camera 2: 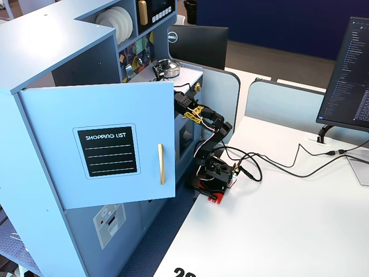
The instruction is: Pick up the green pineapple from the left cabinet and place it in the gray recipient
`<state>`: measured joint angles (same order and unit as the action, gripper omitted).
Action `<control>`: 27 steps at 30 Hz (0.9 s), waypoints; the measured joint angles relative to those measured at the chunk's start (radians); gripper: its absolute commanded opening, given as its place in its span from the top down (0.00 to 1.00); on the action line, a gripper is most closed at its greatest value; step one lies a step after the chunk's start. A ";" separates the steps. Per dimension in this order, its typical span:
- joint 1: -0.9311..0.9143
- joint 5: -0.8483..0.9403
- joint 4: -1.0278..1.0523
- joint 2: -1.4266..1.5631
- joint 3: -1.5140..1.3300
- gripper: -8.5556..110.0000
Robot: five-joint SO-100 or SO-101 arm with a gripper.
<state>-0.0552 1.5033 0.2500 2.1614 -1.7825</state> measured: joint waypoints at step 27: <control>0.048 0.018 0.974 1.012 -1.063 0.93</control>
<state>-0.0077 1.5217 1.2241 3.1738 -2.8455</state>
